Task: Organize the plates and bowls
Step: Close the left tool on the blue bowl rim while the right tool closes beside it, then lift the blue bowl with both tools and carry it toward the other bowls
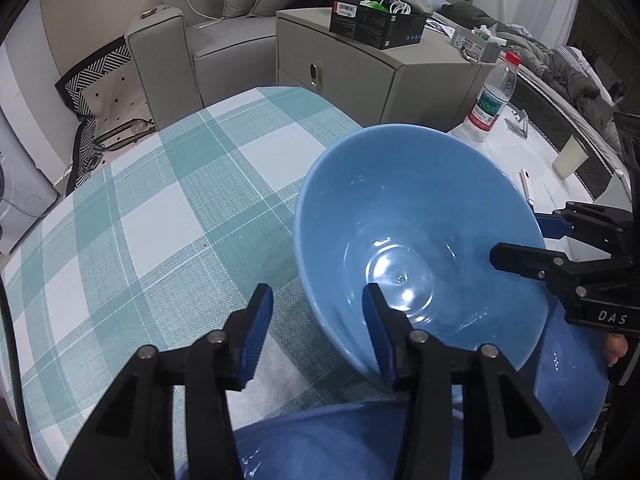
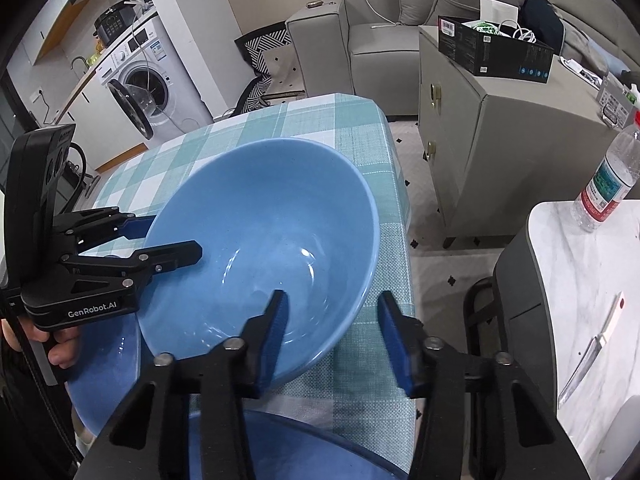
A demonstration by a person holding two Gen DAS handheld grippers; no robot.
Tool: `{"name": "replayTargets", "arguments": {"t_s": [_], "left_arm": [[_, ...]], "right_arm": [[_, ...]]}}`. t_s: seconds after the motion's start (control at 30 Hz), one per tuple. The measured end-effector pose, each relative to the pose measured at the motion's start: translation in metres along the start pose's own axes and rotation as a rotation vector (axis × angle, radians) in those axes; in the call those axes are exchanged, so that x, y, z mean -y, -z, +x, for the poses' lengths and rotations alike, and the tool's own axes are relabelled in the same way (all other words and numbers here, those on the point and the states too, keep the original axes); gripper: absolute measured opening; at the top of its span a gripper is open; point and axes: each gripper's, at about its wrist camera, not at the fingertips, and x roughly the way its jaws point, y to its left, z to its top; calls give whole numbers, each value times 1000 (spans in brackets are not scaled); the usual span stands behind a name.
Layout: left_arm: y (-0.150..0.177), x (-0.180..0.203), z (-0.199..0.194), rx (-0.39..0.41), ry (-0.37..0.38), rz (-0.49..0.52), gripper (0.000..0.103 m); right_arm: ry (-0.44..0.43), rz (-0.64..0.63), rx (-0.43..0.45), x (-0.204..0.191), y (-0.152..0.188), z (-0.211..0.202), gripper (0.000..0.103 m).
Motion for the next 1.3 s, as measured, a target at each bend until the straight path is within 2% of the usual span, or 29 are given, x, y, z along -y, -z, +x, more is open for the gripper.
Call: {"name": "replayTargets", "arguments": {"t_s": [0.2, 0.27, 0.33, 1.3], "left_arm": [[0, 3, -1, 10, -1, 11, 34], [0, 5, -2, 14, 9, 13, 24], [0, 8, -3, 18, 7, 23, 21], [-5, 5, -18, 92, 6, -11, 19]], "right_arm": [[4, -5, 3, 0, 0, -1, 28], [7, -6, 7, 0, 0, -2, 26], [12, -7, 10, 0, 0, -3, 25], [51, -8, 71, -6, 1, -23, 21]]}}
